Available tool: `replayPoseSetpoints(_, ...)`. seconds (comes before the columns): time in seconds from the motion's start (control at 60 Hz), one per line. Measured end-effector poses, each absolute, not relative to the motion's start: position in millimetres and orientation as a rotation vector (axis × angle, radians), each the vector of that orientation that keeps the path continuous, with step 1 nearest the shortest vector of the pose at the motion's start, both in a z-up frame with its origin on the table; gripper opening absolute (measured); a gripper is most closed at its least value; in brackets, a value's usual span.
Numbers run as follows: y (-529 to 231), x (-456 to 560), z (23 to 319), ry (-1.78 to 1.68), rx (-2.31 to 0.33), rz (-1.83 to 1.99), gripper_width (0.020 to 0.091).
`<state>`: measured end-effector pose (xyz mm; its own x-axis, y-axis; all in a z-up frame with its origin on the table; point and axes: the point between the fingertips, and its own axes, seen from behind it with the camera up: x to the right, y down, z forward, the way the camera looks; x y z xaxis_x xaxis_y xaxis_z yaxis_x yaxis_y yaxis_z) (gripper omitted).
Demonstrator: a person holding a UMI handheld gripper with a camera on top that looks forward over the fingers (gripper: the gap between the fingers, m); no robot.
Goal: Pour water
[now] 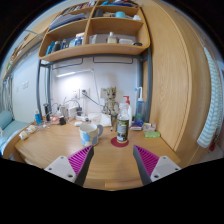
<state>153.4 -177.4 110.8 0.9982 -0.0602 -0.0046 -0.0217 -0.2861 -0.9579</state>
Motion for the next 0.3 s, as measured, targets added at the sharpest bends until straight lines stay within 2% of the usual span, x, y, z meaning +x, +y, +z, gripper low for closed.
replayPoseSetpoints(0.3, -189, 142, 103, 0.048, -1.896, -0.029, 0.0773)
